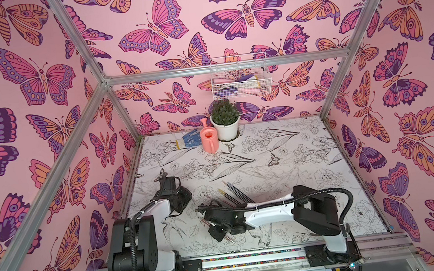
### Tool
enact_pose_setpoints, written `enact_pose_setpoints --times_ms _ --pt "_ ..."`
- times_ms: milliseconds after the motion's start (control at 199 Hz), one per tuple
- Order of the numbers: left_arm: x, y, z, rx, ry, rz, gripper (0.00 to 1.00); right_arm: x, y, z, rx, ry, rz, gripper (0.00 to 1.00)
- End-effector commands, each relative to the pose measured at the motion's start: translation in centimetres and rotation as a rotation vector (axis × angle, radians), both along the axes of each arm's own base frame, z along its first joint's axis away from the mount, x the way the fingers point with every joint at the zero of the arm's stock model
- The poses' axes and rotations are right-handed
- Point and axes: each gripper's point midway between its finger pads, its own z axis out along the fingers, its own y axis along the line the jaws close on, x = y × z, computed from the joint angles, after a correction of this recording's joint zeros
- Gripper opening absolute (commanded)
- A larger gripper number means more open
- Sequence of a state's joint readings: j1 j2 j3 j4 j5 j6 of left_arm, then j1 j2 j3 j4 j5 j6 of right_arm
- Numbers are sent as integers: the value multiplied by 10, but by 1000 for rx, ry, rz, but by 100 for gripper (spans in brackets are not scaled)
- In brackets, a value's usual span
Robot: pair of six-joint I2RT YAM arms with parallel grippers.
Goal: Remove the protective cover of the pencils
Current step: Place the protective sleeve at the center of the board, then place the pencil at the center of the board.
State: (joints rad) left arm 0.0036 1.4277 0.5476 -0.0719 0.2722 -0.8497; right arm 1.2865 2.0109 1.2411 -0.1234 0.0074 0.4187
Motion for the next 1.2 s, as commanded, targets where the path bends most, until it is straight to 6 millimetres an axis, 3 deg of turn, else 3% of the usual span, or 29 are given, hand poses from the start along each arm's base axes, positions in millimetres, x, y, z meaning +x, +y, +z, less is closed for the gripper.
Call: enact_pose_setpoints --times_ms 0,291,481,707,762,947,1193 --pt "-38 7 -31 36 173 20 23 2 -12 -11 -73 -18 -33 0" --pt "-35 6 -19 29 140 22 24 14 -16 -19 -126 -17 -79 0" --pt "-34 6 -8 23 108 34 38 25 -18 -26 -132 21 -91 0" --pt "-35 5 6 12 74 45 58 33 -21 -38 -125 85 -125 13" --pt "-33 5 18 10 31 51 61 31 -21 -43 -125 94 -118 19" --pt "-31 1 32 -19 -8 46 62 28 -22 -54 -126 107 -105 22" --pt "-33 -2 44 -36 -39 41 62 29 -26 -55 -127 95 -115 17"
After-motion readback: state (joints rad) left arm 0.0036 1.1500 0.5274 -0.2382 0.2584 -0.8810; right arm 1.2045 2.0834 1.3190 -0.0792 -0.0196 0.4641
